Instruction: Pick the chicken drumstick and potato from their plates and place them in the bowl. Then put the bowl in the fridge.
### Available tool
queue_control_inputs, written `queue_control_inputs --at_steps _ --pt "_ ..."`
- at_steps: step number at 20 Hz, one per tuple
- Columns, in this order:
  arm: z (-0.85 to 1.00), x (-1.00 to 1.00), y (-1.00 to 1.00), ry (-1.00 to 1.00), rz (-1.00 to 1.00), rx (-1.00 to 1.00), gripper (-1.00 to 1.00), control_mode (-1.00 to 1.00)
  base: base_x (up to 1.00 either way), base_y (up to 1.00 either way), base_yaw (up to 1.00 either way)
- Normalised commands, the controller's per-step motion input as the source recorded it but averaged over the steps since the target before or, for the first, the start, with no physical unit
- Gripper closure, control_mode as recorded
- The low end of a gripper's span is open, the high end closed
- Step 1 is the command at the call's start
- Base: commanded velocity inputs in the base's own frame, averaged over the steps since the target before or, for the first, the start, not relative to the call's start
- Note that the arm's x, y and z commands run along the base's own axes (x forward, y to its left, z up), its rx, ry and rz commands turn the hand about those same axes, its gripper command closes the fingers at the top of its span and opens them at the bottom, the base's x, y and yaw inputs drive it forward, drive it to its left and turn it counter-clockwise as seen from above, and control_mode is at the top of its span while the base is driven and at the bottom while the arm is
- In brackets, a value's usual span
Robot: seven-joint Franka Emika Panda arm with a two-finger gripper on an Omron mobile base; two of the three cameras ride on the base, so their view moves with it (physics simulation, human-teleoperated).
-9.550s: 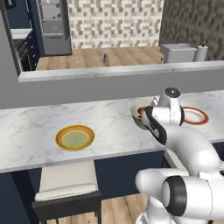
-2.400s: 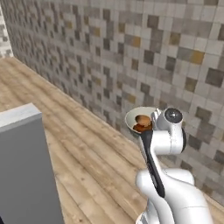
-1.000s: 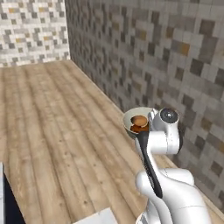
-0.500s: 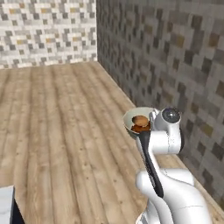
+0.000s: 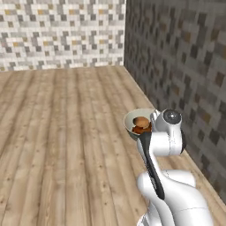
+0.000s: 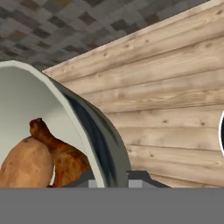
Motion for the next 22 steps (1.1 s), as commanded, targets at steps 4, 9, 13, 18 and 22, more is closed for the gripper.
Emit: queue_control_inputs --at_steps 4,9,13,18,22 --pt "0.0 0.0 0.0 0.0 0.0 0.0 1.0 1.0 0.94 0.0 0.29" --pt "0.0 0.0 0.0 0.0 0.0 0.0 1.0 1.0 0.92 0.0 0.32" --pt "0.0 0.0 0.0 0.0 0.0 0.0 1.0 1.0 0.91 0.0 0.33" --pt "0.0 0.0 0.0 0.0 0.0 0.0 1.0 1.0 0.88 0.0 0.37" --pt "0.0 0.0 0.0 0.0 0.0 0.0 1.0 1.0 0.85 0.0 0.4"
